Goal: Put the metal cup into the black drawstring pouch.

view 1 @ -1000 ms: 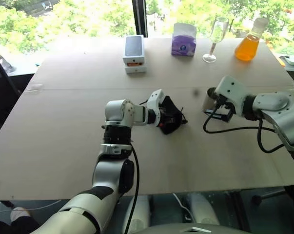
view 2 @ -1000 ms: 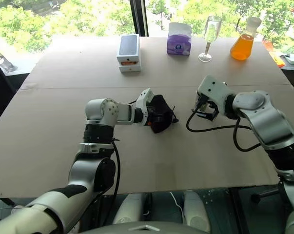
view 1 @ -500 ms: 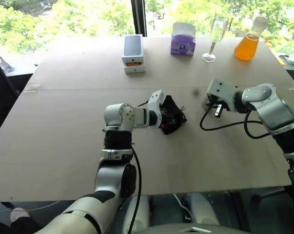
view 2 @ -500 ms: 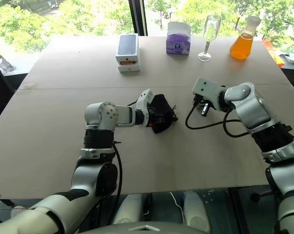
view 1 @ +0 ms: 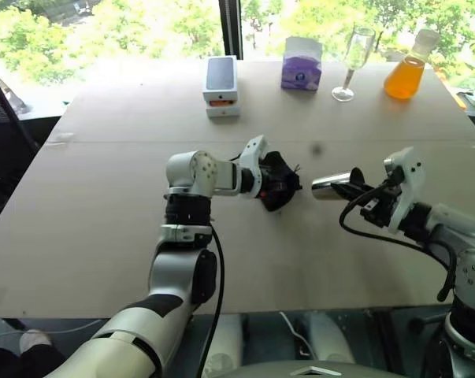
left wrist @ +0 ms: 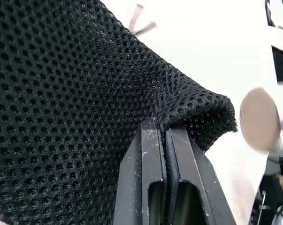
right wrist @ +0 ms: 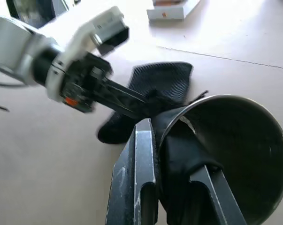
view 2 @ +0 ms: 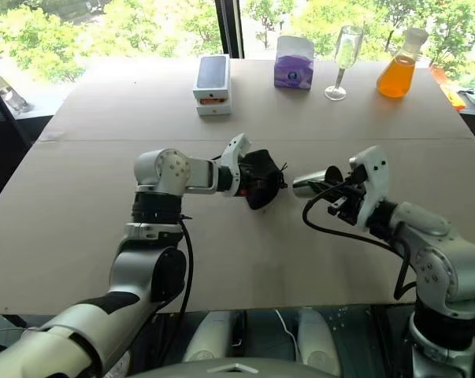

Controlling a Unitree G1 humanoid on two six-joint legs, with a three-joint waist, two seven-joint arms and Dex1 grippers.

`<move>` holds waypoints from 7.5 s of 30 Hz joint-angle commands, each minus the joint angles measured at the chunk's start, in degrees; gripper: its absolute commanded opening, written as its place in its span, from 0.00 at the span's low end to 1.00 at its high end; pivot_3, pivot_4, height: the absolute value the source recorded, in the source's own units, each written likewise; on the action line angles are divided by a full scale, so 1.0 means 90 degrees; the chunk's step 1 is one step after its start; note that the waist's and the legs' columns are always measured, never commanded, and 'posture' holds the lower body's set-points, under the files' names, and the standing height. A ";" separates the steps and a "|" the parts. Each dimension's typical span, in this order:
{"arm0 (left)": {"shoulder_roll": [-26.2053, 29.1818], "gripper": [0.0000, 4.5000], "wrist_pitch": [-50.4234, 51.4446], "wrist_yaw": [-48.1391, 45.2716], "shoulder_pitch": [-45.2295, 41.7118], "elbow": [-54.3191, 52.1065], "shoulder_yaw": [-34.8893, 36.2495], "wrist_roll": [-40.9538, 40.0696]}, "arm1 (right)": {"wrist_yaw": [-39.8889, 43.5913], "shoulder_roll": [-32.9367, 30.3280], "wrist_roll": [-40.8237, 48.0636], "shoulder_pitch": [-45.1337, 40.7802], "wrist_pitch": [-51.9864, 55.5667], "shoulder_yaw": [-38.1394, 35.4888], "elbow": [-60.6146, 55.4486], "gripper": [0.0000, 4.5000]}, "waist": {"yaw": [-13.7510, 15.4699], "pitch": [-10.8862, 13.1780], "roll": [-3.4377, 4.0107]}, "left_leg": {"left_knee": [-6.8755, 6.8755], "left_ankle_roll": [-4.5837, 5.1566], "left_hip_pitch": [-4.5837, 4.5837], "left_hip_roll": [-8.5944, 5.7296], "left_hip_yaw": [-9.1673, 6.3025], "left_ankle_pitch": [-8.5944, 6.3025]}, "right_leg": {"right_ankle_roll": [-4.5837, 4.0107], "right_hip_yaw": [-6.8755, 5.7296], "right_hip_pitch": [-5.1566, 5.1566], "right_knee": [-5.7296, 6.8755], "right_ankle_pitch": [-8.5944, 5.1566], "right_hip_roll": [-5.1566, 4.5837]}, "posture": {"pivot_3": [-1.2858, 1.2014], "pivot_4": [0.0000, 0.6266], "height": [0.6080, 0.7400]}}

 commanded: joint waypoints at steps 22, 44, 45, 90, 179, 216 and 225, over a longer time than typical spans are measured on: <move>0.0243 0.00 0.0369 -0.0187 -0.0033 -0.1110 -0.0706 -0.0343 | -0.1977 0.1289 -0.0215 0.0338 -0.1697 0.1579 0.1593 0.01 | -0.0135 -0.0003 0.0002 | 0.0025 0.0018 -0.0003 -0.0001 0.0018 -0.0010 | 0.0001 0.0022 -0.0024 0.0047 -0.0001 0.0001 | 0.52 0.24 1.00; -0.0259 0.00 0.0997 0.1127 -0.1309 0.0581 0.1947 -0.1545 | -0.1436 0.1366 -0.1307 -0.0344 -0.4734 0.3683 0.3247 0.01 | -0.0196 0.0004 -0.0004 | 0.0043 0.0022 -0.0015 0.0003 0.0027 -0.0012 | 0.0003 0.0042 -0.0039 0.0056 -0.0001 0.0013 | 0.52 0.24 1.00; -0.0238 0.00 0.0997 0.1160 -0.1333 0.0584 0.1923 -0.1629 | -0.1266 0.1291 -0.1469 -0.0397 -0.4987 0.3782 0.3382 0.01 | -0.0206 0.0009 -0.0012 | 0.0044 0.0018 -0.0015 0.0003 0.0025 -0.0010 | 0.0003 0.0041 -0.0039 0.0056 0.0000 0.0014 | 0.52 0.24 1.00; -0.0366 0.00 0.0700 0.5393 0.0328 -0.0656 0.1499 -0.6361 | -0.0655 0.1472 -0.1448 -0.1549 -0.5064 0.3641 0.5296 0.01 | -0.0117 0.0010 -0.0016 | 0.0038 -0.0013 -0.0014 -0.0007 0.0026 0.0008 | 0.0002 0.0039 -0.0036 0.0053 0.0003 -0.0005 | 0.52 0.24 1.00; 0.3044 0.58 -0.3302 -0.1935 0.1365 -0.3429 -0.1573 -0.2003 | -0.0742 -0.0843 -0.6004 -0.2576 -0.5940 0.3795 0.3076 0.00 | -0.0140 0.0027 -0.0020 | 0.0018 -0.0014 -0.0012 0.0003 0.0040 0.0010 | 0.0000 0.0049 -0.0046 0.0045 0.0001 0.0010 | 0.52 0.24 1.00; 0.1162 0.05 -0.4760 -0.2465 0.0524 -0.1629 -0.2153 -0.0219 | -0.0347 -0.0862 -0.5976 -0.2670 -0.4997 0.3656 0.2391 0.00 | -0.0124 0.0029 -0.0022 | 0.0027 -0.0012 -0.0020 0.0004 0.0039 0.0009 | 0.0001 0.0048 -0.0049 0.0046 0.0001 0.0014 | 0.52 0.24 1.00; 0.1608 0.05 -0.3987 -0.2507 0.1581 -0.2126 -0.2821 -0.0027 | -0.1117 -0.1546 -0.5069 -0.2948 -0.4544 0.1538 0.4435 0.00 | -0.0118 0.0032 -0.0016 | 0.0031 -0.0011 -0.0019 0.0004 0.0041 0.0009 | 0.0001 0.0050 -0.0043 0.0044 0.0001 0.0010 | 0.52 0.24 1.00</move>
